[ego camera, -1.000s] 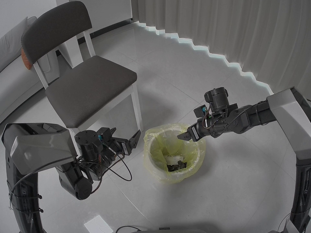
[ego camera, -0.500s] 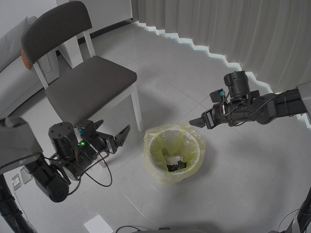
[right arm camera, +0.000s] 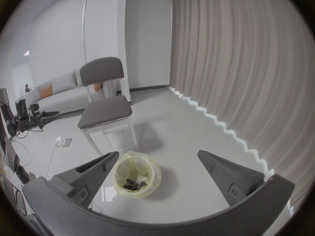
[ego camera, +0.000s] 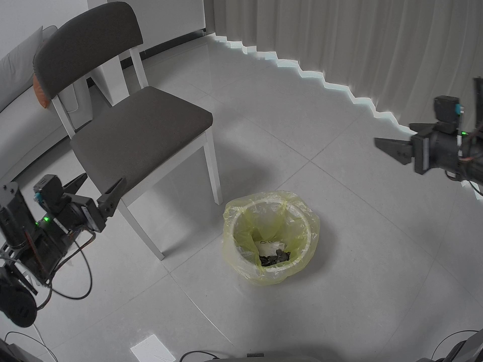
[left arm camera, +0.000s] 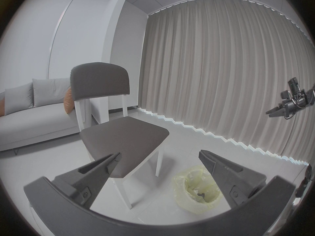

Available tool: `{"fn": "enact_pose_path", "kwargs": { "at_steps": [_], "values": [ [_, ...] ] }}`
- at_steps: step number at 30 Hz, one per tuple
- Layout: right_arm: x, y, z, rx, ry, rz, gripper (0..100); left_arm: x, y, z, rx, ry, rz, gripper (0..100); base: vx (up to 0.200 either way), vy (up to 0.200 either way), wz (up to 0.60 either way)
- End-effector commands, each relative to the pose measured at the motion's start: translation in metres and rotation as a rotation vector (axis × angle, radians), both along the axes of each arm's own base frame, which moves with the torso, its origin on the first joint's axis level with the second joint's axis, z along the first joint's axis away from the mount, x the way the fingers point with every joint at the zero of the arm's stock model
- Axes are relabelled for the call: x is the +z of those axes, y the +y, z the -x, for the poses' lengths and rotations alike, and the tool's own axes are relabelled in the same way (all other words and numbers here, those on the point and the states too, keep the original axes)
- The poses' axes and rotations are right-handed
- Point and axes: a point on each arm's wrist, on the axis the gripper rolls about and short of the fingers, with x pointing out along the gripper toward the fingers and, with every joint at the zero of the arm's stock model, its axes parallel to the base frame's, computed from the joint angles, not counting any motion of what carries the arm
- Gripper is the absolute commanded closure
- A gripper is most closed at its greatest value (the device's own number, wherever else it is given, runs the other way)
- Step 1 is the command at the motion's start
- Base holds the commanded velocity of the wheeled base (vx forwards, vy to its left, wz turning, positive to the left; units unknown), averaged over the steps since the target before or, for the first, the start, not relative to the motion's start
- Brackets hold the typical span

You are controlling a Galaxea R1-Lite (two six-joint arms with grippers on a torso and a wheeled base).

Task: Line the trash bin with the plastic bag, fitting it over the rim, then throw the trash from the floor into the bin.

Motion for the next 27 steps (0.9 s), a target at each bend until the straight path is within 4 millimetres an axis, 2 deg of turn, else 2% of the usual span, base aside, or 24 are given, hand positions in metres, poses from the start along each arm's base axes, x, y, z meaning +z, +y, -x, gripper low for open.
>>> {"fn": "enact_pose_path", "kwargs": {
  "at_steps": [1, 2, 6, 7, 8, 9, 12, 17, 21, 25, 27],
  "values": [
    [-0.003, -0.067, 0.136, -0.188, -0.255, -0.096, 0, 0.012, 0.029, 0.095, 0.059, -0.056, 0.025, 0, 0.000, 0.000, 0.00],
    [-0.010, -0.072, 0.151, -0.197, -0.274, -0.101, 0, 0.011, 0.030, 0.106, 0.055, -0.049, 0.031, 0, 0.000, 0.000, 0.00],
    [-0.029, -0.080, 0.181, -0.233, -0.306, -0.117, 0, 0.007, 0.034, 0.132, 0.056, -0.061, 0.043, 0, 0.000, 0.000, 0.00],
    [-0.040, -0.083, 0.191, -0.247, -0.306, -0.115, 0, 0.005, 0.036, 0.143, 0.056, -0.070, 0.044, 0, 0.000, 0.000, 0.00],
    [-0.040, -0.083, 0.191, -0.247, -0.306, -0.115, 0, 0.005, 0.036, 0.143, 0.056, -0.070, 0.044, 0, 0.000, 0.000, 0.00],
    [-0.056, -0.085, 0.208, -0.240, -0.324, -0.119, 0, 0.000, 0.038, 0.162, 0.053, -0.085, 0.045, 0, 0.000, 0.000, 0.00],
    [-0.078, -0.086, 0.234, -0.242, -0.347, -0.143, 0, -0.014, 0.043, 0.191, 0.050, -0.082, 0.045, 0, 0.000, 0.000, 0.00],
    [-0.100, -0.083, 0.266, -0.214, -0.335, -0.231, 0, -0.037, 0.045, 0.218, 0.089, -0.064, 0.032, 0, 0.000, 0.000, 0.00],
    [-0.126, -0.082, 0.281, -0.140, -0.318, -0.250, 0, -0.049, 0.045, 0.228, 0.045, -0.065, 0.022, 0, 0.000, 0.000, 0.00],
    [-0.144, -0.082, 0.276, -0.169, -0.255, -0.254, 0, -0.055, 0.045, 0.226, 0.077, -0.037, 0.021, 0, 0.000, 0.000, 0.00],
    [-0.157, -0.082, 0.270, -0.170, -0.203, -0.280, 0, -0.067, 0.045, 0.222, 0.088, -0.007, -0.007, 0, 0.000, 0.000, 0.00]
  ]
}}
